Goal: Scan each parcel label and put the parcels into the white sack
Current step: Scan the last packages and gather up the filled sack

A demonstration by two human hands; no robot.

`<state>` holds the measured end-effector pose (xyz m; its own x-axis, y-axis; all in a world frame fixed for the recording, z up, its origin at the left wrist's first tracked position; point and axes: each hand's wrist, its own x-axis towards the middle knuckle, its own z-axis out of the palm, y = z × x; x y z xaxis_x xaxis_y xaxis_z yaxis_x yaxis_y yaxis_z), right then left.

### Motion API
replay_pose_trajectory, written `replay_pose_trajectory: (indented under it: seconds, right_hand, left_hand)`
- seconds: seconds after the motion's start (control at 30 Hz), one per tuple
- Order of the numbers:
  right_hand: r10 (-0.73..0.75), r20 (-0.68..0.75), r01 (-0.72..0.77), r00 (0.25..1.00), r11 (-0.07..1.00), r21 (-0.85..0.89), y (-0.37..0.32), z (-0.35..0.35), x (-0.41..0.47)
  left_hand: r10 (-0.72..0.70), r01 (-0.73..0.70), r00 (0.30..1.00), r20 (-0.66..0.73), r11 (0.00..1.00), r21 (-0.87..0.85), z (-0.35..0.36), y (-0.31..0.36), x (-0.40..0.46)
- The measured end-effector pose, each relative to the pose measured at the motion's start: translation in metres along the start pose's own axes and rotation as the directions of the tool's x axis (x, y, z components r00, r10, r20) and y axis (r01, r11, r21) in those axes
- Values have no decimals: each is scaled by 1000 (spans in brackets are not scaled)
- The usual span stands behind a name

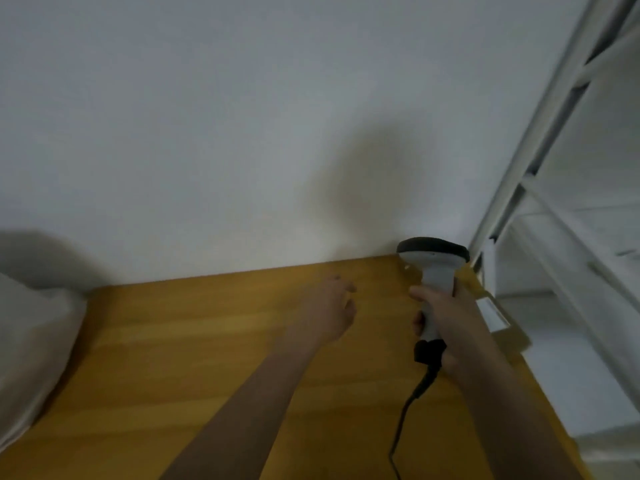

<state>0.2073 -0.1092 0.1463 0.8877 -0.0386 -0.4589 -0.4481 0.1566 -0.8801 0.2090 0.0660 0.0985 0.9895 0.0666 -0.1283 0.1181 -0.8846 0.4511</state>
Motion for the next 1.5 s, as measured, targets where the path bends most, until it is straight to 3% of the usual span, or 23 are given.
replay_pose_trajectory:
  seconds: [0.17,0.33,0.43,0.53,0.63,0.77,0.87,0.97,1.07,1.17,1.3,1.4,1.5]
  right_hand:
    - [39,-180,-41,983,999,-9,16,-75,34]
    - [39,-312,-55,949,998,-44,51,-122,74]
    - [18,-378,-58,926,994,-95,69,-144,90]
    - [65,-340,-114,938,985,-127,76,-158,95]
    - [104,-322,-145,941,984,-106,82,-162,100]
    - [145,-282,-172,949,982,-74,81,-155,104]
    - [146,-253,-176,956,979,-99,79,-146,110]
    - [132,-273,-167,953,980,-109,83,-133,119]
    - [178,-238,-204,955,975,-90,93,-122,127]
    - [236,-185,-253,954,965,-75,107,-116,132]
    - [187,-198,-216,962,967,-135,116,-114,141]
    - [165,-223,-212,961,955,-207,114,-112,152]
    - [195,-203,-249,960,926,-286,109,-107,155]
  left_hand:
    - [66,-69,971,229,998,6,93,52,35]
    - [259,-295,902,345,954,55,186,88,58]
    - [325,-384,873,365,918,101,228,97,60]
    - [386,-444,867,315,886,136,247,100,63]
    - [394,-440,882,261,885,152,244,90,67]
    - [384,-440,875,294,885,155,221,60,69]
    - [296,-360,918,263,901,242,197,28,69]
    - [114,-150,986,125,932,331,180,-7,65]
    - [-190,182,977,98,979,88,178,-25,53]
    - [-408,480,863,297,846,-231,197,-32,38]
    - [-446,678,711,544,639,-363,229,-35,24]
    - [-364,729,672,645,482,-486,221,-21,17]
    - [-370,727,685,628,404,-555,220,-19,18]
